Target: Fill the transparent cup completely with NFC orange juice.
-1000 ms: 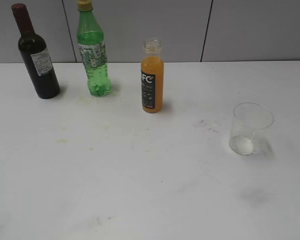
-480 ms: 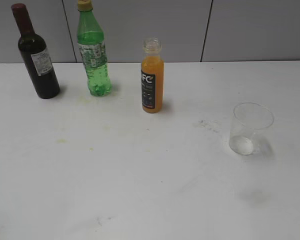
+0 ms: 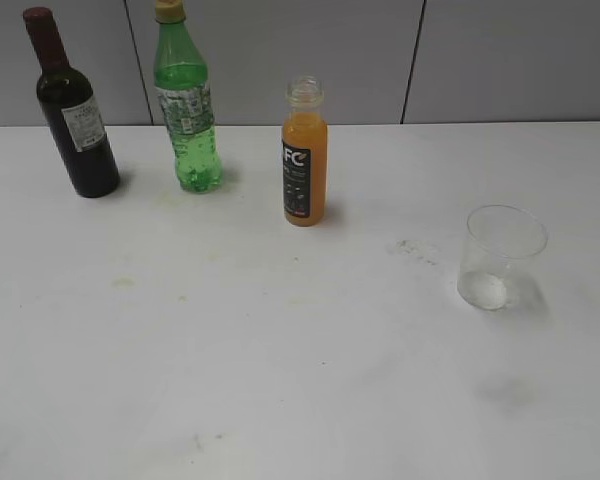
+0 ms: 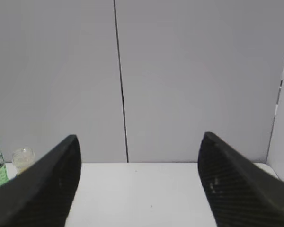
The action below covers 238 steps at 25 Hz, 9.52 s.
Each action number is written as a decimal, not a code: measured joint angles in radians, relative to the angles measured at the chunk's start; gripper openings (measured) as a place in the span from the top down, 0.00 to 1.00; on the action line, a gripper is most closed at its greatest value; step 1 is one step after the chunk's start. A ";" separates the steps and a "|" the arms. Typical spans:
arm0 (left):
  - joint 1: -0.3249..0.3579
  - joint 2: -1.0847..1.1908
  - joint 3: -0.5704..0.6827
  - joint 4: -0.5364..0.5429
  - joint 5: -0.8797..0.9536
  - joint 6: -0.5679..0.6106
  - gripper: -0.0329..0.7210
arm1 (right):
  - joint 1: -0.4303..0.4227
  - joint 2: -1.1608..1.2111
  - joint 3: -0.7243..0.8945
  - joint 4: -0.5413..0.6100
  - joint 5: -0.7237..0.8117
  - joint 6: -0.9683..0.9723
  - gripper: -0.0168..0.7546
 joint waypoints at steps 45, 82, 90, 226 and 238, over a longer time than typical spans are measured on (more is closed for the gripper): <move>0.000 0.000 0.000 0.000 0.000 0.000 0.27 | 0.000 1.203 0.476 -0.221 -1.306 -0.077 0.14; 0.000 0.000 0.000 0.000 0.000 0.000 0.27 | 0.000 1.661 0.183 -0.180 -1.313 -0.045 0.10; 0.000 0.000 0.000 0.000 0.000 0.000 0.27 | 0.000 1.696 0.098 -0.180 -1.317 -0.045 0.10; 0.000 0.000 0.000 0.000 0.000 0.000 0.27 | 0.267 1.117 -0.322 -1.785 -0.262 1.350 0.19; 0.000 0.000 0.000 0.000 0.000 0.000 0.27 | 0.232 1.084 -0.583 -0.860 0.385 0.643 0.31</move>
